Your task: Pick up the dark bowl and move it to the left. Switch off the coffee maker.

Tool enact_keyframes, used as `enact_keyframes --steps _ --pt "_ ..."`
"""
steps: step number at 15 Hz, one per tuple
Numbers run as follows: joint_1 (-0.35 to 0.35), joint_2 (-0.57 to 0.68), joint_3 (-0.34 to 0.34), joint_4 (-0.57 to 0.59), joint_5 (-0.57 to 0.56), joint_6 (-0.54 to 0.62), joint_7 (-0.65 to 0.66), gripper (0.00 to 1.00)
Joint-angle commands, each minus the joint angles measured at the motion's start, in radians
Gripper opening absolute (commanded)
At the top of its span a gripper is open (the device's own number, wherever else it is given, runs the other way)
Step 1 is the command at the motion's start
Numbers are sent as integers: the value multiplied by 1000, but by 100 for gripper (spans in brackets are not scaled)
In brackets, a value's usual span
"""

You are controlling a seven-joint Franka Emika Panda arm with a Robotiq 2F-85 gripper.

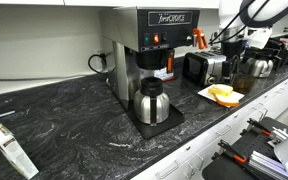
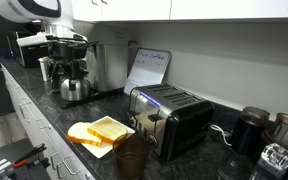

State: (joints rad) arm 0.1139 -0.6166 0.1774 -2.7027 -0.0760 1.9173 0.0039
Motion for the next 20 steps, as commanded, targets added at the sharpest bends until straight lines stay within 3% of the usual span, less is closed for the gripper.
enact_keyframes --steps 1,9,15,18,19,20 --pt "15 1 -14 2 -8 -4 7 100" --pt "12 -7 -19 -9 5 18 26 100" --pt "-74 -138 -48 -69 -2 48 219 100" --pt "-136 -266 -62 -125 -4 10 305 100" --pt "-165 -260 -59 -78 -8 -21 336 100" --pt "-134 -224 -60 -87 3 -1 284 100"
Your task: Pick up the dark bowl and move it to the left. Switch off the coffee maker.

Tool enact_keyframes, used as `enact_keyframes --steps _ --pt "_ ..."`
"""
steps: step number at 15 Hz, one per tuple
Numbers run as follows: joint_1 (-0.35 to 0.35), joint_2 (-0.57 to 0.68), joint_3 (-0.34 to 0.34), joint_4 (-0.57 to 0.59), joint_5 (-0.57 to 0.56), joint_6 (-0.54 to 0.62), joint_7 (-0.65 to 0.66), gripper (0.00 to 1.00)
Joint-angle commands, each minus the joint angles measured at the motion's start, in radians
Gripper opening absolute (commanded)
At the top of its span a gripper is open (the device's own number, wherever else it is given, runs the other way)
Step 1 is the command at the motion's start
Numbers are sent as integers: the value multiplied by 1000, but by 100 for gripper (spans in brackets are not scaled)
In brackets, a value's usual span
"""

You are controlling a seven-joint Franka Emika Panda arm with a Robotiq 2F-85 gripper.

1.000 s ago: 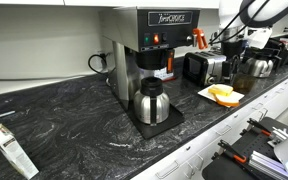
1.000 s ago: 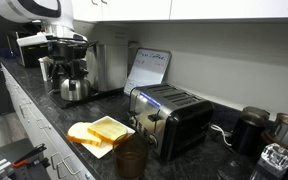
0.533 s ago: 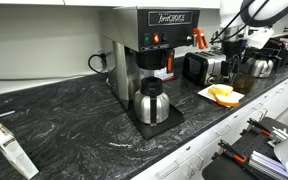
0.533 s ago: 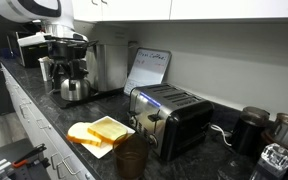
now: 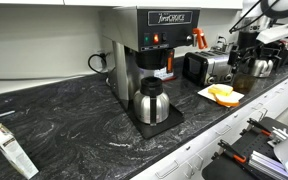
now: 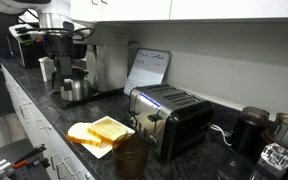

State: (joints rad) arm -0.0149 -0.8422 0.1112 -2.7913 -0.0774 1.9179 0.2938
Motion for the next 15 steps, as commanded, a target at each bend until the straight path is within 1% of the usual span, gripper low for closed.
enact_keyframes --steps 1,3,11,13,15 --pt "-24 -28 5 6 4 -8 8 100" --pt "-34 -51 6 6 5 -12 21 100" --pt "-41 -38 7 7 5 -9 39 100" --pt "-80 -28 8 6 1 12 96 100" --pt "-136 -25 -9 6 8 34 169 100"
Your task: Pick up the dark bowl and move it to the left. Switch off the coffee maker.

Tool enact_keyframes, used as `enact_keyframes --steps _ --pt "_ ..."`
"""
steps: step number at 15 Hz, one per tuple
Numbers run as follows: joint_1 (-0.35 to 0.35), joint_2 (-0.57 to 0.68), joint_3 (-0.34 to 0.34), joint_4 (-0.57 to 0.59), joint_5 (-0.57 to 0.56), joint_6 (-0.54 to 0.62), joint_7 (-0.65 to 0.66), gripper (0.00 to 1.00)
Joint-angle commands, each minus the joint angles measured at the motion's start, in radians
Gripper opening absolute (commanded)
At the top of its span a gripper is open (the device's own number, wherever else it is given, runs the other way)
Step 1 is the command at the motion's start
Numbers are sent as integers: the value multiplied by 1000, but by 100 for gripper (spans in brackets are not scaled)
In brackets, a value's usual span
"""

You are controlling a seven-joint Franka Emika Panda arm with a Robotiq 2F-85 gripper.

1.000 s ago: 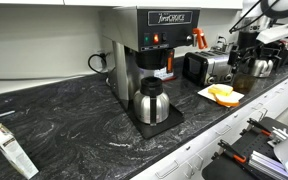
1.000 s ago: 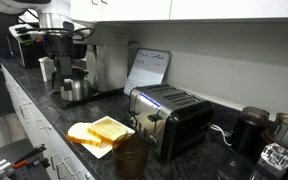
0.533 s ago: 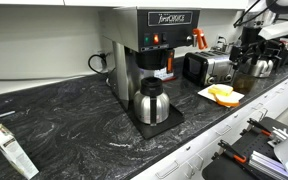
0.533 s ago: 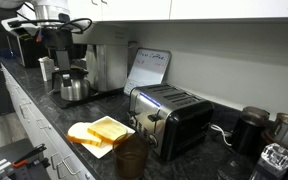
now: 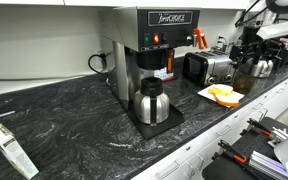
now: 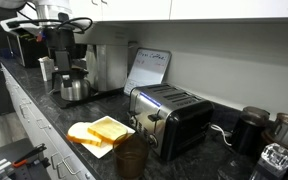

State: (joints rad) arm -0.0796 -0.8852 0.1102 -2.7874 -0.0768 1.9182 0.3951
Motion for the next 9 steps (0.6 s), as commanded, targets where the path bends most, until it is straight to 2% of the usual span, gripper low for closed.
enact_keyframes --steps 1,6,8,9 --pt "-105 18 -19 2 1 43 91 100" --pt "-282 20 -57 2 -23 73 208 100" --pt "-341 19 -71 2 -32 51 265 100" --pt "-300 4 -78 1 -25 45 211 100"
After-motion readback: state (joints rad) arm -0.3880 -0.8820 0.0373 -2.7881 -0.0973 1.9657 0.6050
